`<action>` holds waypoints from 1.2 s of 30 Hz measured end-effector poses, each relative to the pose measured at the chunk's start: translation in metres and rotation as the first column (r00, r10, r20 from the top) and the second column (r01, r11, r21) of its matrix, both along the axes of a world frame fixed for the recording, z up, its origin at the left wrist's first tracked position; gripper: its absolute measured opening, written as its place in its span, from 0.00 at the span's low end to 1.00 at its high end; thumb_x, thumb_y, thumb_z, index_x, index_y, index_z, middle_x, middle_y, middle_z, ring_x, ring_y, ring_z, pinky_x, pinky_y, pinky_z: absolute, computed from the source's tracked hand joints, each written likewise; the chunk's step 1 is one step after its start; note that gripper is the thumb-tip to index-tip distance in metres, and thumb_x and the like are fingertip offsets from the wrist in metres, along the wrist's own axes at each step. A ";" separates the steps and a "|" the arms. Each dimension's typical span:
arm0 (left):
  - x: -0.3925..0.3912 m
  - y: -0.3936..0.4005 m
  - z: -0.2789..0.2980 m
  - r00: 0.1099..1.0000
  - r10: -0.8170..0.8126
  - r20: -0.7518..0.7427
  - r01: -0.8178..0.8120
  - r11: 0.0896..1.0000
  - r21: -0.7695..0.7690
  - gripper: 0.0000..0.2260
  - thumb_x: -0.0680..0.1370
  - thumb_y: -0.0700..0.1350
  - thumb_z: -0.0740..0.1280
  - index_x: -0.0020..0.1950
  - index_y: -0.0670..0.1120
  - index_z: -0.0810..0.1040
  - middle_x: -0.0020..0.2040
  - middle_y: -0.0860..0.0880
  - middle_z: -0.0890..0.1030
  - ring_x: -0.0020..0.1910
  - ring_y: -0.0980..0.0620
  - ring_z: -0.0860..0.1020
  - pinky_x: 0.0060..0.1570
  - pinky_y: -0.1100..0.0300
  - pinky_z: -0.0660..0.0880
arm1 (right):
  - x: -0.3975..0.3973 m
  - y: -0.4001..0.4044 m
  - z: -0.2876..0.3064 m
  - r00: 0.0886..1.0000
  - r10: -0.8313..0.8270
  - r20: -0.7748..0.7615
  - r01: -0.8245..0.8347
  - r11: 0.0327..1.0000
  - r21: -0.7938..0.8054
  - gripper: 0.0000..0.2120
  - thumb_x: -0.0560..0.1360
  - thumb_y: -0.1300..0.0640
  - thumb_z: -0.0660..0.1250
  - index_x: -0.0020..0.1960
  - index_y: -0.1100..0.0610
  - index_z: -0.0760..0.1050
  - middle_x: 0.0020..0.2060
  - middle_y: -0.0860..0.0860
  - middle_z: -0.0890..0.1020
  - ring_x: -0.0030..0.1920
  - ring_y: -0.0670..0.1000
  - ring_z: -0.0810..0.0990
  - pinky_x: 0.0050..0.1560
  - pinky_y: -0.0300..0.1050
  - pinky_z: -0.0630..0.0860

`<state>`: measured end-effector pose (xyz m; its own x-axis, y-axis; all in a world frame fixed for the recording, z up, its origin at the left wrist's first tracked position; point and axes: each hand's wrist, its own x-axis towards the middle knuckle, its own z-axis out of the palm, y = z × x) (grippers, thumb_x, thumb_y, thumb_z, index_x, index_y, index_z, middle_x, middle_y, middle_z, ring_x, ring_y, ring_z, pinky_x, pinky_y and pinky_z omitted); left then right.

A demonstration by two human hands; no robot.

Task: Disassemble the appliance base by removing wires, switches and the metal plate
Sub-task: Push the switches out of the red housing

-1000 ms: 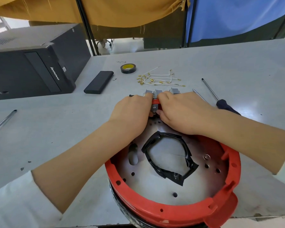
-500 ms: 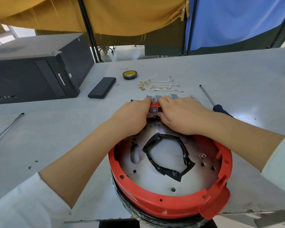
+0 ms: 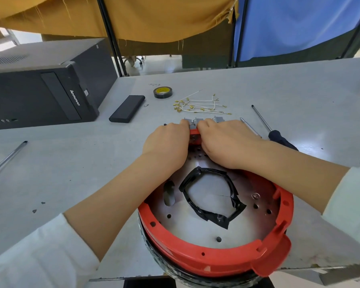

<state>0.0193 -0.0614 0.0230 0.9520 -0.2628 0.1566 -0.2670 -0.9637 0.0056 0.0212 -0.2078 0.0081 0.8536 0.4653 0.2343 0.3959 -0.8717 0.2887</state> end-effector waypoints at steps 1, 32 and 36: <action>0.001 -0.001 -0.001 1.000 -0.001 -0.004 0.001 1.000 -0.005 0.14 0.75 0.36 0.57 0.60 0.45 0.67 0.49 0.41 0.77 0.40 0.43 0.68 0.35 0.54 0.64 | 0.000 -0.001 0.000 1.000 0.011 0.003 -0.011 1.000 0.012 0.08 0.79 0.55 0.54 0.55 0.59 0.65 0.50 0.55 0.75 0.41 0.58 0.78 0.26 0.45 0.50; 0.003 0.005 -0.006 0.999 -0.050 -0.004 0.049 0.993 -0.104 0.18 0.77 0.39 0.57 0.66 0.47 0.65 0.45 0.44 0.77 0.42 0.42 0.75 0.33 0.56 0.65 | 0.056 -0.053 0.048 0.828 0.082 -0.555 0.510 0.305 0.804 0.18 0.74 0.57 0.71 0.62 0.56 0.71 0.48 0.52 0.80 0.47 0.52 0.81 0.39 0.44 0.79; 0.005 0.006 -0.009 0.997 -0.080 0.013 0.081 0.992 -0.093 0.12 0.78 0.40 0.58 0.61 0.48 0.69 0.47 0.44 0.77 0.40 0.43 0.73 0.34 0.56 0.65 | 0.064 -0.085 0.035 0.803 -0.152 -0.577 0.471 0.755 0.457 0.21 0.72 0.57 0.71 0.63 0.54 0.71 0.54 0.51 0.76 0.46 0.49 0.76 0.40 0.40 0.73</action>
